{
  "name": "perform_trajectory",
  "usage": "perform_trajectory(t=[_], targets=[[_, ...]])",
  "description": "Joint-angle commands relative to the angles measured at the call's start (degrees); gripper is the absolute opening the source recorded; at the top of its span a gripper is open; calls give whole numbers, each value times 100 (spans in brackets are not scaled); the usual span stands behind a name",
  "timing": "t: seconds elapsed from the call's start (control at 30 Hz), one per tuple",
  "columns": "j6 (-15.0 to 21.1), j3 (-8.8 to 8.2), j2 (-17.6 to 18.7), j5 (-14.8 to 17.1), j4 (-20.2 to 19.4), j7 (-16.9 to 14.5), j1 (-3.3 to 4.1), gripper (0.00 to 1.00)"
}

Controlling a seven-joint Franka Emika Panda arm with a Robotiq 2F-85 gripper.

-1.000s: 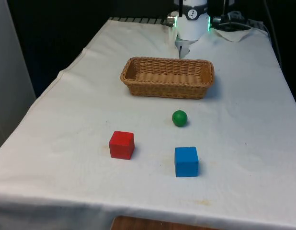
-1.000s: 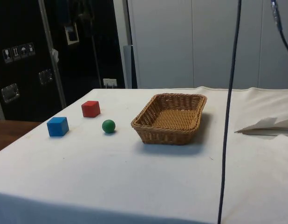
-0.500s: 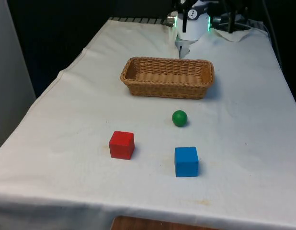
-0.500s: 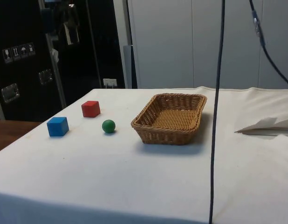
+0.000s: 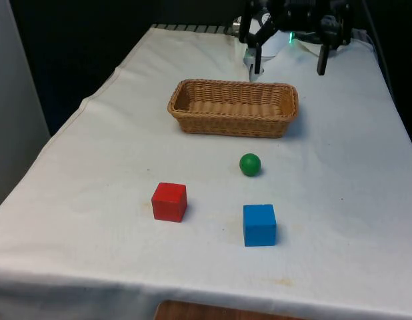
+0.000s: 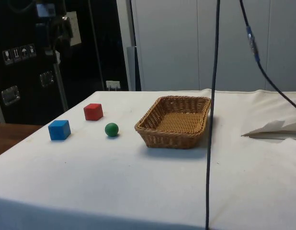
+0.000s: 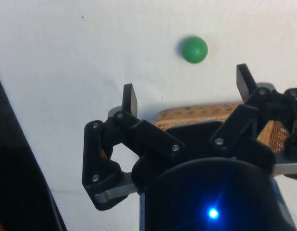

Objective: Place all non-red objects into the basket.

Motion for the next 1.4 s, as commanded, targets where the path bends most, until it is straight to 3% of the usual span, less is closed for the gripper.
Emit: perform_trajectory(t=[0.0,0.17,0.2,0.23,0.43,0.47,0.5,0.53,0.73,0.8,0.83,0.87,0.93,1.07,1.1,1.13,1.33,1.37], targets=[[-11,34,92,63,86,-57,-46,100],[97,34,418,286,355,-143,-126,100],[120,-11,367,246,292,-120,-80,100],[109,29,464,327,395,-155,-132,100],[206,29,819,573,693,-223,-212,100],[218,29,865,607,733,-235,-218,100],[241,-11,768,544,625,-206,-160,100],[229,29,922,642,791,-246,-235,100],[264,29,1255,848,1123,-286,-309,100],[275,29,1346,905,1203,-304,-321,100],[321,-17,1209,854,1026,-281,-252,100],[281,29,1381,922,1238,-309,-327,100],[332,29,1484,985,1306,-361,-344,100],[401,17,1610,1026,1392,-441,-350,100],[447,-17,1518,1003,1261,-418,-298,100],[413,11,1639,1026,1409,-464,-350,100],[561,11,1851,1014,1501,-682,-350,100],[607,-17,1799,1008,1432,-653,-315,100]])
